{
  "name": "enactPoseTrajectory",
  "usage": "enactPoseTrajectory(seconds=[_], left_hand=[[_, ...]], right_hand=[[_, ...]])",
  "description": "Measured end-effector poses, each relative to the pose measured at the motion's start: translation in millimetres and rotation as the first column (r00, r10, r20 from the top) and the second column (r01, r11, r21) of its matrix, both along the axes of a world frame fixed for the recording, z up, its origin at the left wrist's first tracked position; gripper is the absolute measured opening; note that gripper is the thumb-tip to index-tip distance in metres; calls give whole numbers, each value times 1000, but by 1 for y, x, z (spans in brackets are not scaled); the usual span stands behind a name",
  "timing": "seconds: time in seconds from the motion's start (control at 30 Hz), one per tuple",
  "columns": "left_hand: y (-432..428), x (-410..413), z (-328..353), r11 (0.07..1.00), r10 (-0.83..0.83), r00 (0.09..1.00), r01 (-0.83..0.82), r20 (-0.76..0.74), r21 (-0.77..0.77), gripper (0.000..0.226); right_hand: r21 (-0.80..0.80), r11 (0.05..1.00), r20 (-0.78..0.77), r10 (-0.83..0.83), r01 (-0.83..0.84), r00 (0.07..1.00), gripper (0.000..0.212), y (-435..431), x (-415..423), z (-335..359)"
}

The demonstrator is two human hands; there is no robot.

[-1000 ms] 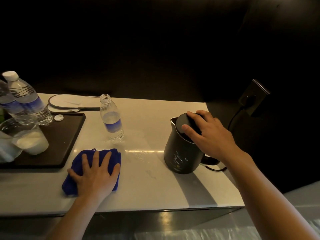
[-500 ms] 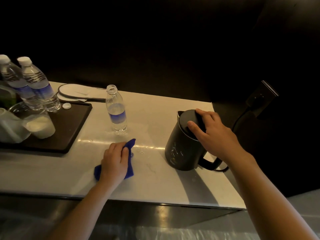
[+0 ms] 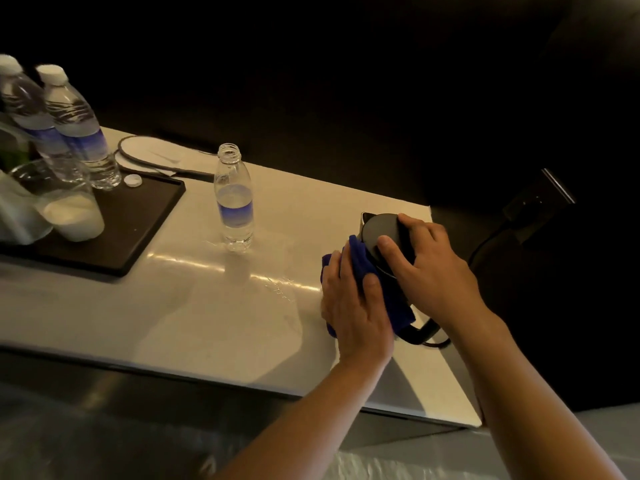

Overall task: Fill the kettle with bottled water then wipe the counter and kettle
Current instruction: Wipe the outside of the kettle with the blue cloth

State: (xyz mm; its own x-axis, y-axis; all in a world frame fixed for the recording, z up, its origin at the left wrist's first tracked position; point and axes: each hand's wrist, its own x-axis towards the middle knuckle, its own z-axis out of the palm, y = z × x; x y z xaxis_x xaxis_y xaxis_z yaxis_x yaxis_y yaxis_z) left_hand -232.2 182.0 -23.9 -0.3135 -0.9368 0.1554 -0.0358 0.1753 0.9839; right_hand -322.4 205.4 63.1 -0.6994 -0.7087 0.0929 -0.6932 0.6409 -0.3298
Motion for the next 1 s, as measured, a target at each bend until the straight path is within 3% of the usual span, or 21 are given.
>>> enactPoseTrajectory(seconds=[0.07, 0.2, 0.43, 0.53, 0.73, 0.87, 1.0], left_hand=[[-6, -6, -7, 998, 43, 999, -42, 8, -39, 53], [-23, -12, -23, 995, 45, 993, -55, -112, -82, 51], [-55, -13, -62, 978, -108, 980, 134, -166, 158, 53], [-54, -11, -58, 965, -97, 972, 143, -212, 218, 54], [8, -18, -3, 994, 113, 985, -112, -131, 17, 46], [11, -22, 1, 993, 105, 991, -110, -87, -45, 49], [-23, -20, -9, 999, 41, 978, -37, -207, 26, 42]], right_hand=[[-8, 1000, -14, -12, 12, 1000, 69, 0, 1, -2], [-21, 1000, -24, -17, 17, 1000, 67, 1, 1, -4], [-38, 999, -51, -7, 5, 999, 66, 1, 0, -8], [-32, 999, -51, -7, 5, 999, 66, 1, 0, -7], [-6, 1000, -40, 0, 0, 999, 66, 1, 2, -3], [-16, 1000, -25, -10, 10, 1000, 67, 1, 1, -3], [-25, 1000, -52, -16, 15, 999, 67, 2, 3, -5]])
